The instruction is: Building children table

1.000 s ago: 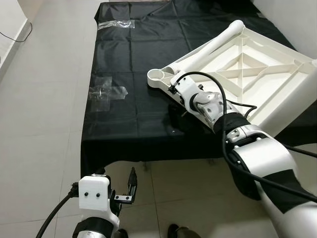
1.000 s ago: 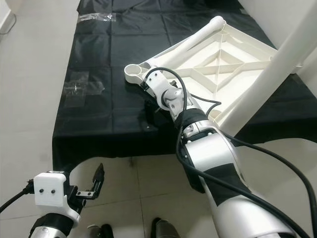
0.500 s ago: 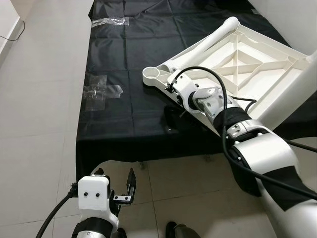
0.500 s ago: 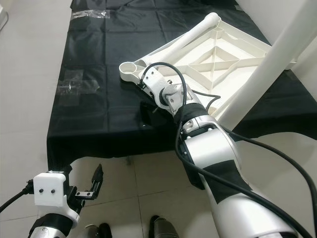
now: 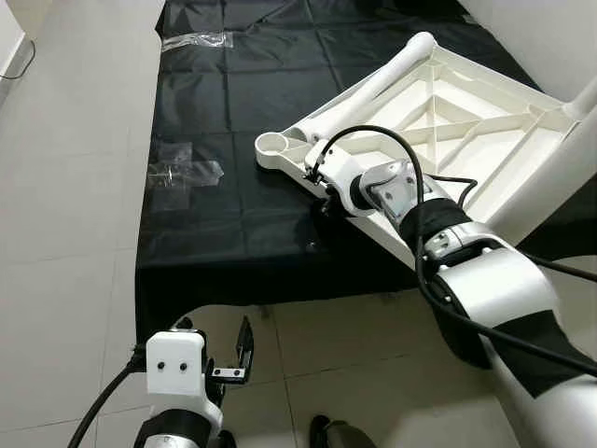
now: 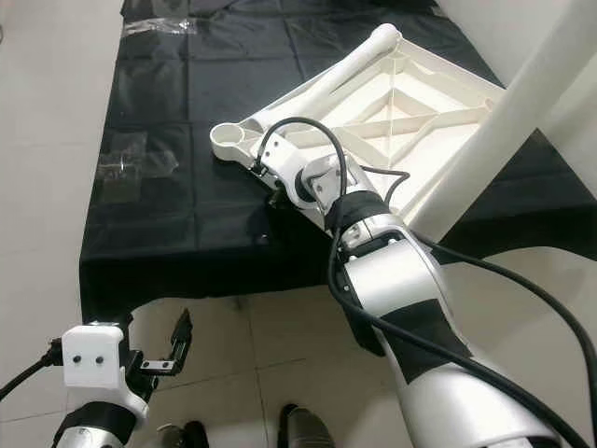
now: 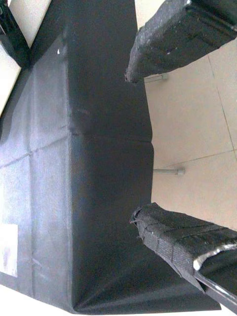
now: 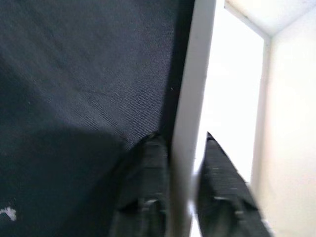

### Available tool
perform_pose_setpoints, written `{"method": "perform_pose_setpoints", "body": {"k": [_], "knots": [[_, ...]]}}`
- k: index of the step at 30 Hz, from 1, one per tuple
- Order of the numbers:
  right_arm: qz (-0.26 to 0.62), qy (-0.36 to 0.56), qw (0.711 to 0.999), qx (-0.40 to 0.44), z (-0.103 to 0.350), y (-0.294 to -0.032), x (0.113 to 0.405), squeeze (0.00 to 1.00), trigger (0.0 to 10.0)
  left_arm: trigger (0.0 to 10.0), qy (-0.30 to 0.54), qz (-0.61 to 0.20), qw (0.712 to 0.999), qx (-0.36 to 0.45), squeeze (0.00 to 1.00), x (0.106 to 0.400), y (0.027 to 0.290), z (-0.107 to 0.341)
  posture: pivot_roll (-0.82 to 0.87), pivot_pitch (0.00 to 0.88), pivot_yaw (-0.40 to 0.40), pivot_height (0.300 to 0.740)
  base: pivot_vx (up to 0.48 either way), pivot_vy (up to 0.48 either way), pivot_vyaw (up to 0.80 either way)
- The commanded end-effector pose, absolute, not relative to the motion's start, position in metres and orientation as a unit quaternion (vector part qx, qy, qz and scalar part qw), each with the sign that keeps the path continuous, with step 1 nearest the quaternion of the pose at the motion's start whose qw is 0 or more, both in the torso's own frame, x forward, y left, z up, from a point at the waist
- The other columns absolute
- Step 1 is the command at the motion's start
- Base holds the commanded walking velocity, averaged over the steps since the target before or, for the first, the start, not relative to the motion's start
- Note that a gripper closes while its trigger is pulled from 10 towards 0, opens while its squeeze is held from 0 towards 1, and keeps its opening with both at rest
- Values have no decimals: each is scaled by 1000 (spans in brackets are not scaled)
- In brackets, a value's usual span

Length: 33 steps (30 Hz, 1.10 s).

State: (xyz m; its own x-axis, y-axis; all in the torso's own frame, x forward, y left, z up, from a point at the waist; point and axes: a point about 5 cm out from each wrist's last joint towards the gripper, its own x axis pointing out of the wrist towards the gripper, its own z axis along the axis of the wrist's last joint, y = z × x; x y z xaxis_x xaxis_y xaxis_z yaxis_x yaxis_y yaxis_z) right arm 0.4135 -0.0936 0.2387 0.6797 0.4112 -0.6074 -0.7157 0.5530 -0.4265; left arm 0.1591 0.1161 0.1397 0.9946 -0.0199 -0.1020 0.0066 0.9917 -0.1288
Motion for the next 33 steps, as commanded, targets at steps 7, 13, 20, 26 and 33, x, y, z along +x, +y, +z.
{"method": "perform_pose_setpoints", "body": {"k": [7,13,20,26,33], "knots": [[421,253,794,-359,220,-77,403,0,0,10000,65,-69,988,-118,0,150,78,143,-64,261,-96,740,0,0,0],[519,262,712,-393,223,-73,394,0,0,10000,65,-67,989,-116,0,151,79,142,-67,256,-98,740,0,0,0],[529,263,671,-447,223,-83,394,0,0,10000,62,-65,989,-115,0,152,79,143,-67,253,-99,740,0,0,0],[534,255,648,-479,225,-91,394,0,0,10000,61,-64,990,-112,0,153,80,143,-62,248,-102,740,0,0,0],[526,249,597,-553,228,-111,395,0,0,10000,61,-63,990,-109,0,154,81,142,-60,246,-98,740,0,0,0]]}}
